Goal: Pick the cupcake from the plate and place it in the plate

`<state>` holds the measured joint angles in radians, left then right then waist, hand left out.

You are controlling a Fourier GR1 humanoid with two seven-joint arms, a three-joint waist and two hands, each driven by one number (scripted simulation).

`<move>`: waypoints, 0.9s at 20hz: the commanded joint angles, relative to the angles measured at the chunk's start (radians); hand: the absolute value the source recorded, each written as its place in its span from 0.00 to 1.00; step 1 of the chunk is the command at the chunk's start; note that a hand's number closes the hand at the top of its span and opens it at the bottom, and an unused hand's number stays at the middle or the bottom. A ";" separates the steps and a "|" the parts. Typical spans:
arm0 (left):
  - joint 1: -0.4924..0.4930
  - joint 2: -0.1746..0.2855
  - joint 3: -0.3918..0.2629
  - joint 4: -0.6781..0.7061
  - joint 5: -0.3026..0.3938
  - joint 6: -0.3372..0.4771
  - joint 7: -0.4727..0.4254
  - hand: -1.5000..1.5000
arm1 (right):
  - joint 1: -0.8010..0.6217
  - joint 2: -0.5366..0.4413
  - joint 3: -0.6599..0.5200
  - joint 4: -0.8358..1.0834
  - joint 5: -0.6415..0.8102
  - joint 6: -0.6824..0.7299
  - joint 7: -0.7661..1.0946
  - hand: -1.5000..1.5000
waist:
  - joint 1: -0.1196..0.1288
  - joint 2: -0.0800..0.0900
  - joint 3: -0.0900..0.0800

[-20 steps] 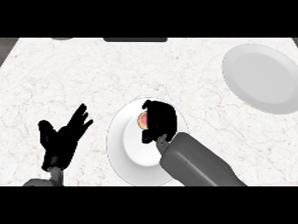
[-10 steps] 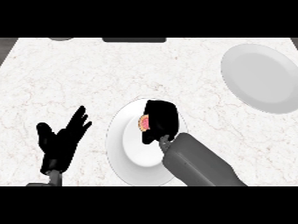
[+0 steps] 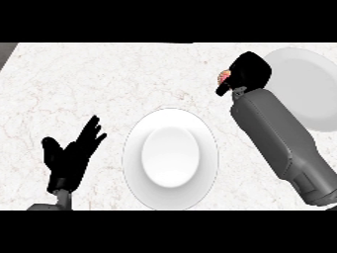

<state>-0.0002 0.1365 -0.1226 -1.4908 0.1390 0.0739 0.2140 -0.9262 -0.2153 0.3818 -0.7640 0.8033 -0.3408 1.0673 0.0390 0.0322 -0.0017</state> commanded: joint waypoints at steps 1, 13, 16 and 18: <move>-0.011 -0.001 -0.017 0.010 -0.009 -0.008 0.011 0.50 | -0.114 -0.107 -0.075 0.113 0.107 -0.124 0.203 1.00 | 0.035 0.021 -0.005; -0.020 -0.009 -0.047 0.018 -0.008 -0.032 0.017 0.50 | -0.257 -0.264 -0.213 0.276 0.360 -0.342 0.375 1.00 | 0.076 0.023 0.000; -0.035 -0.002 -0.041 0.020 -0.014 -0.030 0.014 0.50 | -0.254 -0.280 -0.238 0.296 0.421 -0.399 0.399 1.00 | 0.068 0.020 0.001; -0.022 -0.013 -0.037 0.025 -0.012 -0.016 0.017 0.50 | -0.246 -0.302 -0.252 0.299 0.465 -0.450 0.399 1.00 | 0.064 0.020 0.002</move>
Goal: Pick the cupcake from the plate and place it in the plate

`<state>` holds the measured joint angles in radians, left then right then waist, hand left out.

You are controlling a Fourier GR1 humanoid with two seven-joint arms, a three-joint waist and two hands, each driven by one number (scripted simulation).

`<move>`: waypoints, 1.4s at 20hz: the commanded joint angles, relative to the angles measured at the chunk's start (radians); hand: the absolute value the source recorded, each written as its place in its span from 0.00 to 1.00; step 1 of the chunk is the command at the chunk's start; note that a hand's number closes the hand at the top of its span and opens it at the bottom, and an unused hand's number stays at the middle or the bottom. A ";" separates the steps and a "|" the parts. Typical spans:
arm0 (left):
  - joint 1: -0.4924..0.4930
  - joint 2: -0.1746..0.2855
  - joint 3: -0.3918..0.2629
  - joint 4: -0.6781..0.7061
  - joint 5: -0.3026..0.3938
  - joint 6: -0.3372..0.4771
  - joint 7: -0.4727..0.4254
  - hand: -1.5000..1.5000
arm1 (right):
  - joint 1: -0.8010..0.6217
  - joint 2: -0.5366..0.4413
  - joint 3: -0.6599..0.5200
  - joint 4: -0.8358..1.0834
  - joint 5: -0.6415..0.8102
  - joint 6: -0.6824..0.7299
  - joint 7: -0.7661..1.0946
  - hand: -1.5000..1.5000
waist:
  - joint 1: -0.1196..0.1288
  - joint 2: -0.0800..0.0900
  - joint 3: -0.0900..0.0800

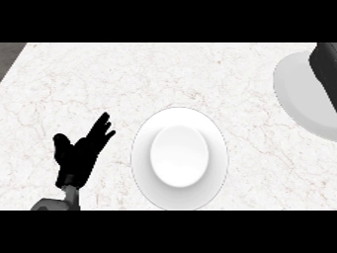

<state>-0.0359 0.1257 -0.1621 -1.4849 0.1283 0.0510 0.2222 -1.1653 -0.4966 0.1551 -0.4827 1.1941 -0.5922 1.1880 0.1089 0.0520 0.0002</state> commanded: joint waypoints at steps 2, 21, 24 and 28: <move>0.009 0.003 0.007 0.018 0.001 0.002 0.007 0.50 | 0.020 -0.019 -0.040 0.047 0.118 -0.214 0.297 1.00 | -0.013 -0.001 0.000; 0.051 0.019 0.043 0.011 0.009 0.014 0.005 0.50 | 0.269 -0.117 -0.339 0.117 0.370 -0.503 0.299 1.00 | -0.071 -0.024 0.002; 0.047 0.011 0.053 0.022 0.020 0.017 0.005 0.50 | 0.310 -0.083 -0.468 0.133 0.284 -0.475 0.299 1.00 | -0.094 -0.027 0.004; 0.048 -0.006 0.022 0.010 0.002 0.023 0.014 0.50 | 0.342 0.007 -0.552 0.205 0.216 -0.455 0.280 0.00 | -0.068 -0.028 0.004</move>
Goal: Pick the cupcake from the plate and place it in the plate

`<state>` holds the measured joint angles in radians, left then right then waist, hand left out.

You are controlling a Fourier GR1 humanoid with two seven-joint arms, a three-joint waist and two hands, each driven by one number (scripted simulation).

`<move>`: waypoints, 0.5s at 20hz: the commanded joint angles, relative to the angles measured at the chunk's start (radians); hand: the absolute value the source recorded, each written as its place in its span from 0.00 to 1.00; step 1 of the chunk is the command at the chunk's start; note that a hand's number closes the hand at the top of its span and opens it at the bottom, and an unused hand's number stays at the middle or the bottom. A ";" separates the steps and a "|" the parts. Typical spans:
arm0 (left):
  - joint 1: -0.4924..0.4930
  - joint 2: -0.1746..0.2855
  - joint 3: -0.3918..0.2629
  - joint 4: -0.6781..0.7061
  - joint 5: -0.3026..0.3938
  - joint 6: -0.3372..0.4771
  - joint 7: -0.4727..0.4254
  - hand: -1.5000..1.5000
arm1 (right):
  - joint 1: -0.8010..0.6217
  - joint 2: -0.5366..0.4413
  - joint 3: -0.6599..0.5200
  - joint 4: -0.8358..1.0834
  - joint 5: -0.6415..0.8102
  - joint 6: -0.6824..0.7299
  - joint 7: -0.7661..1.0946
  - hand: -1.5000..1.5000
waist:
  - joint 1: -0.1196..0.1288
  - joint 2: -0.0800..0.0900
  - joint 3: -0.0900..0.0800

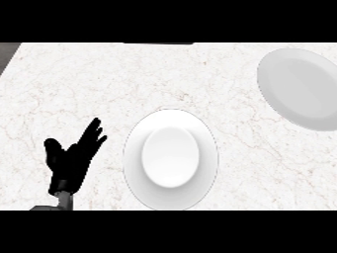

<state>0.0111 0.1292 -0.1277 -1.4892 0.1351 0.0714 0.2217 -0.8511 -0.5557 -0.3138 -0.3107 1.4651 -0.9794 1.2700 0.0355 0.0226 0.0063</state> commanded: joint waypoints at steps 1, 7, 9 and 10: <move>-0.004 0.008 0.018 0.046 0.015 -0.015 0.004 0.50 | 0.035 0.057 -0.108 0.031 -0.084 -0.104 0.149 0.00 | 0.004 0.004 -0.002; -0.034 -0.026 -0.009 0.018 -0.005 0.017 0.038 0.50 | 0.074 0.103 -0.167 0.000 -0.142 -0.330 -0.052 0.00 | 0.010 0.002 0.000; -0.040 0.007 0.036 0.078 0.019 -0.028 -0.023 0.50 | 0.068 0.102 -0.169 -0.016 -0.133 -0.396 -0.094 0.00 | 0.010 0.004 -0.002; 0.002 0.004 0.005 0.035 0.007 -0.032 -0.019 0.50 | 0.077 0.104 -0.170 -0.028 -0.124 -0.443 -0.100 0.00 | 0.014 -0.001 -0.002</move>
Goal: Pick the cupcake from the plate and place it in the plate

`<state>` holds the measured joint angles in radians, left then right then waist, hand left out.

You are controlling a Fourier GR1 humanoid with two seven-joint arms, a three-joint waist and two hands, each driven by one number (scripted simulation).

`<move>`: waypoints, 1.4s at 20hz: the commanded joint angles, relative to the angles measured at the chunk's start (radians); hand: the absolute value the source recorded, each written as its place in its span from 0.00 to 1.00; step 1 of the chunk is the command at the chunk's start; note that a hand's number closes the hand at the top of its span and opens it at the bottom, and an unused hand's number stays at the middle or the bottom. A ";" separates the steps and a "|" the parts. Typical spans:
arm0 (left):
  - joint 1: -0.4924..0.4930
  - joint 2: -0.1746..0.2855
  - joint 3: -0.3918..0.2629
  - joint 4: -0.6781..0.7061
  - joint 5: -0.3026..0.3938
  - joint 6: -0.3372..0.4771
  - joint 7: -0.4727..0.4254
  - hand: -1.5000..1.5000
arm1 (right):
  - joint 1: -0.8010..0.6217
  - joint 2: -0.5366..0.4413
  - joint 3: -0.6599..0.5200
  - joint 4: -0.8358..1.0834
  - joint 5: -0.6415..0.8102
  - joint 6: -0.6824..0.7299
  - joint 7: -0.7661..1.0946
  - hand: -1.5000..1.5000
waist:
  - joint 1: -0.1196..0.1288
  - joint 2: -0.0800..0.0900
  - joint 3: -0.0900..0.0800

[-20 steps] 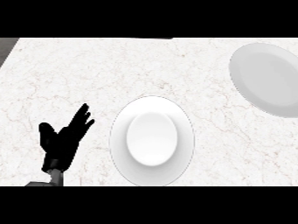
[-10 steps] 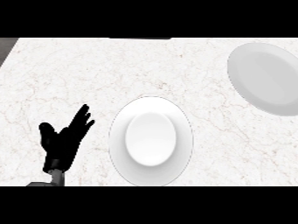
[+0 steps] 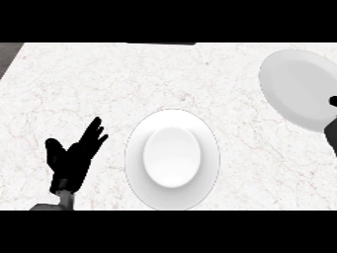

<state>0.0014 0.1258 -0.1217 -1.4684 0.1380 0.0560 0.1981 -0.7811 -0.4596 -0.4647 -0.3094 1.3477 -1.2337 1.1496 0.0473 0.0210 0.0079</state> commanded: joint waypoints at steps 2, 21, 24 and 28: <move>-0.008 0.010 0.018 0.013 0.015 -0.005 0.035 0.50 | 0.043 0.032 -0.020 -0.108 0.028 -0.254 0.018 0.00 | -0.011 -0.004 -0.004; 0.019 0.016 0.051 0.051 0.014 -0.033 0.010 0.50 | 0.265 0.456 0.069 -0.676 0.075 -0.264 -0.014 0.00 | -0.045 -0.024 -0.009; 0.019 -0.004 0.024 0.016 -0.031 0.012 0.033 0.50 | 0.332 0.458 0.140 -0.685 0.096 -0.229 0.032 0.00 | -0.044 -0.025 -0.009; 0.016 -0.032 0.019 0.097 -0.037 0.005 -0.031 0.50 | 0.297 0.459 0.166 -0.635 0.130 -0.192 0.115 0.00 | -0.039 -0.025 -0.010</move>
<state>0.0118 0.1212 -0.0860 -1.4412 0.1242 0.0515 0.1905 -0.4833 -0.0109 -0.3411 -0.9460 1.4516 -1.4537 1.2030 0.0073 -0.0078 0.0026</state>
